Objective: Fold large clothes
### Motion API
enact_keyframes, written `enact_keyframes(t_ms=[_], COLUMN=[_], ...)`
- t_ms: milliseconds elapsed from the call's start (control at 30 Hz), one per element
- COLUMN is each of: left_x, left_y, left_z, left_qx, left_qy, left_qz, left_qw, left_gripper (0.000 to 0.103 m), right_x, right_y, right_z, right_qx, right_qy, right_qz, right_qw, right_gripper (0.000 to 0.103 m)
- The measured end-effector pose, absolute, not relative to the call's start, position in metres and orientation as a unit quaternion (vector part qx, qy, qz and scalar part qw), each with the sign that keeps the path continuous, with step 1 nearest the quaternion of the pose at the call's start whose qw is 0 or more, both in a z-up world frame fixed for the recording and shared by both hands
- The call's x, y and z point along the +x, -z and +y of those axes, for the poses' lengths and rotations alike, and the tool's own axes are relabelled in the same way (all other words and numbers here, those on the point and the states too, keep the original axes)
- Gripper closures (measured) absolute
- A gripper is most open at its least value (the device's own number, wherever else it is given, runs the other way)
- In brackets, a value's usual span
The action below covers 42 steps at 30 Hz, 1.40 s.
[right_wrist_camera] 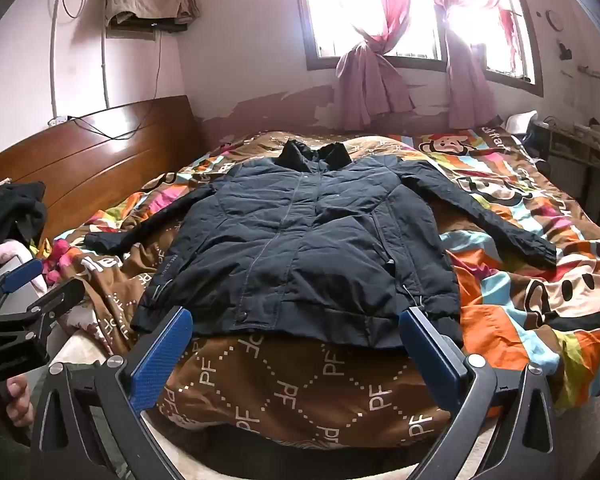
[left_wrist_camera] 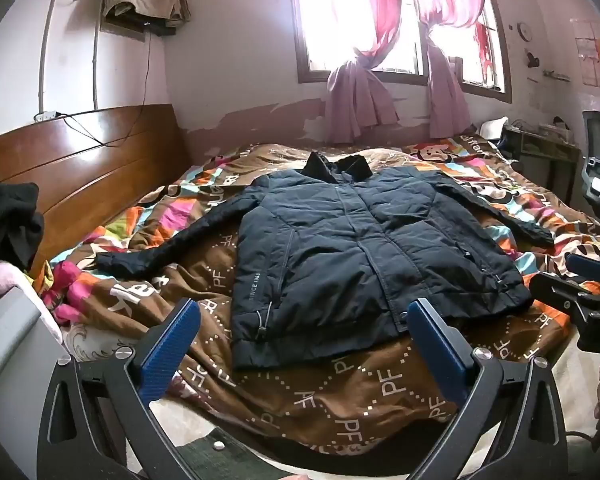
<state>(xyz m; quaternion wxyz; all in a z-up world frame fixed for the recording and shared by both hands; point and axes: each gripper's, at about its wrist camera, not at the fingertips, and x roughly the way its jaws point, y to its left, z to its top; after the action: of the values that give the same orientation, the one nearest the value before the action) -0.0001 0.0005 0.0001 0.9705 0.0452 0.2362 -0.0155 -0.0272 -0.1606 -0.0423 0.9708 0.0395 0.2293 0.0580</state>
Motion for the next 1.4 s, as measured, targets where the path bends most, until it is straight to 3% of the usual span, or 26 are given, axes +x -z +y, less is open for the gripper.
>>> enact_keyframes(t_ms=[1400], left_x=[-0.0022], left_y=[-0.0058], left_z=[0.0032], left_qx=[0.037], left_qy=[0.016], left_qz=[0.232], left_qw=[0.972], left_gripper=[0.002], right_x=[-0.0302], right_y=[0.0413], right_z=[-0.1623], right_qx=[0.039], right_qy=[-0.058], right_qz=[0.220], right_qw=[0.973], right_gripper=[0.000])
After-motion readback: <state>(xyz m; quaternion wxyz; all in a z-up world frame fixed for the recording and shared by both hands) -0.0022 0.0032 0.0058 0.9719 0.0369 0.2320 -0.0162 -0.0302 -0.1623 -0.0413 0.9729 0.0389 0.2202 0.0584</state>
